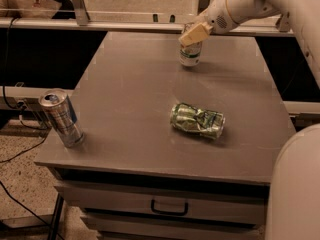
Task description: Move 7up can near redbull can
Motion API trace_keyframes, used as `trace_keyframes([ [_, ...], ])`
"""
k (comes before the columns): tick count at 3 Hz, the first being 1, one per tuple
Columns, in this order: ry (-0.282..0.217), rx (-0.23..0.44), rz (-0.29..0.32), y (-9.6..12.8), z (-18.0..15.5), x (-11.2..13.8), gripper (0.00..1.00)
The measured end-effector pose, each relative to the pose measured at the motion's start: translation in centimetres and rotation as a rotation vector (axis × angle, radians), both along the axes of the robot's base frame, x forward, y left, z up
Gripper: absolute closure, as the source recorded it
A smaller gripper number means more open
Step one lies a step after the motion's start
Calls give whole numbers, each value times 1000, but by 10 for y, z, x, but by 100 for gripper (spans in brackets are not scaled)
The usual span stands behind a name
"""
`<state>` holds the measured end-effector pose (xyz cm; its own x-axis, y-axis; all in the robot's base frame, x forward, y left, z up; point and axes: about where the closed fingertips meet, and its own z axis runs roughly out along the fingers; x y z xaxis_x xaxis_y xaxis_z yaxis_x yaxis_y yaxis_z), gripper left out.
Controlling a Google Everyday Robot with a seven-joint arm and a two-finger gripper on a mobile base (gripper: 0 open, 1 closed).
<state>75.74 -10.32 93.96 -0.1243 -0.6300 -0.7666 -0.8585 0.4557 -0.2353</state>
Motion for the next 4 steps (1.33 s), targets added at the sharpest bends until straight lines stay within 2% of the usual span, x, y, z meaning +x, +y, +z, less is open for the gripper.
trace_keyframes([
  [1, -35, 26, 133, 33, 26, -27, 100],
  [2, -32, 36, 336, 90, 34, -72, 100],
  [3, -32, 36, 336, 90, 34, -72, 100],
  [4, -26, 62, 359, 101, 30, -88, 100],
])
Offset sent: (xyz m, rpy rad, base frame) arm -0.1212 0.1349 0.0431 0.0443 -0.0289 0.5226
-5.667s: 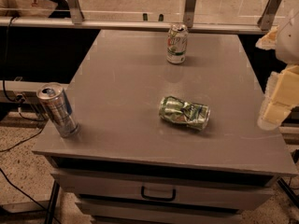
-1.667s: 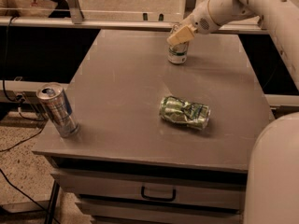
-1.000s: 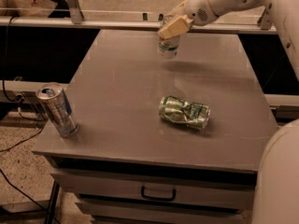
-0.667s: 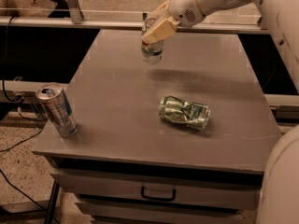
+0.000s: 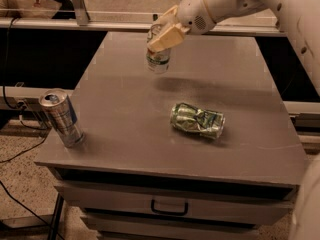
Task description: Move 7up can near redbull can
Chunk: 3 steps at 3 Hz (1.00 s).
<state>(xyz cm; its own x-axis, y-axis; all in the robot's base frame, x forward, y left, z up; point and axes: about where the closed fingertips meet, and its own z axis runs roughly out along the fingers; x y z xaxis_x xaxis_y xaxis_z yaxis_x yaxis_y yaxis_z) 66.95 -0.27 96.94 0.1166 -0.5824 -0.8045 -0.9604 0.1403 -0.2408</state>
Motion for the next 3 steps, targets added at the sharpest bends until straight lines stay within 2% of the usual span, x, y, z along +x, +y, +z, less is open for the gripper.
trace_keyframes([
  [1, 19, 44, 66, 24, 7, -58, 100],
  [2, 53, 21, 161, 63, 5, -140, 100],
  [3, 63, 11, 173, 68, -1, -145, 100],
])
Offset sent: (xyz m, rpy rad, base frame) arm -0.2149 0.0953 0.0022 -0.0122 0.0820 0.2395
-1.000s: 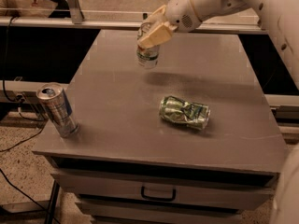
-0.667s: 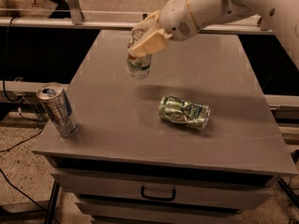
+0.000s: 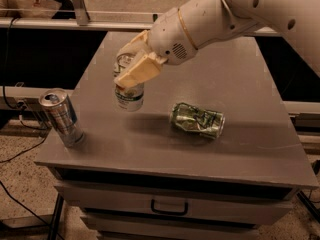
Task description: Move 7up can near redbull can
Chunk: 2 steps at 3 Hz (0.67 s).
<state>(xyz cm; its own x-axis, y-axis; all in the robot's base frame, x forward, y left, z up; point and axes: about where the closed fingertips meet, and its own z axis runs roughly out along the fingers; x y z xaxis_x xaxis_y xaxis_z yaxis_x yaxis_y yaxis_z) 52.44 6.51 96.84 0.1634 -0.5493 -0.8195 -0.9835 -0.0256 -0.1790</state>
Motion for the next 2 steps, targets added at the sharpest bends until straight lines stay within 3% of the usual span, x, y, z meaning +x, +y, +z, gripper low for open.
trace_keyframes([
  [1, 0, 0, 0, 0, 0, 0, 100],
  [2, 2, 31, 49, 15, -19, -2, 100],
])
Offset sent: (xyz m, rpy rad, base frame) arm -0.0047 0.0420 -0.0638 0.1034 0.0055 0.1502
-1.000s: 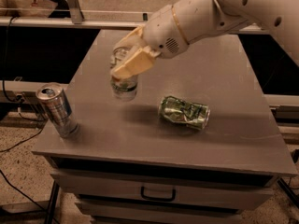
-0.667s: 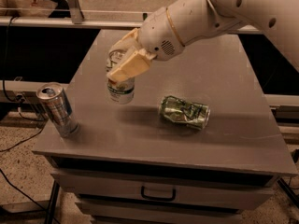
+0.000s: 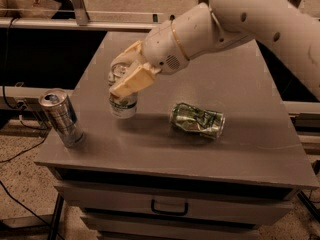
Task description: Move 7up can near redbull can
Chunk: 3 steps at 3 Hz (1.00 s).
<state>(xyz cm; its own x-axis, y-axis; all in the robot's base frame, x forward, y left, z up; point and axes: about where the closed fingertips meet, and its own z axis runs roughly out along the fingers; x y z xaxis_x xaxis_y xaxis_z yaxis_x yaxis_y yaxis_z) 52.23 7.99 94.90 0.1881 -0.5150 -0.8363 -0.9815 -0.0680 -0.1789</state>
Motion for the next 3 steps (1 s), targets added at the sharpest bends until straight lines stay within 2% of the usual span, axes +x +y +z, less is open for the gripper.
trace_keyframes([
  [1, 2, 45, 73, 21, -24, -5, 100],
  [2, -32, 68, 122, 37, -35, -9, 78],
  [3, -32, 67, 126, 38, -35, -10, 55],
])
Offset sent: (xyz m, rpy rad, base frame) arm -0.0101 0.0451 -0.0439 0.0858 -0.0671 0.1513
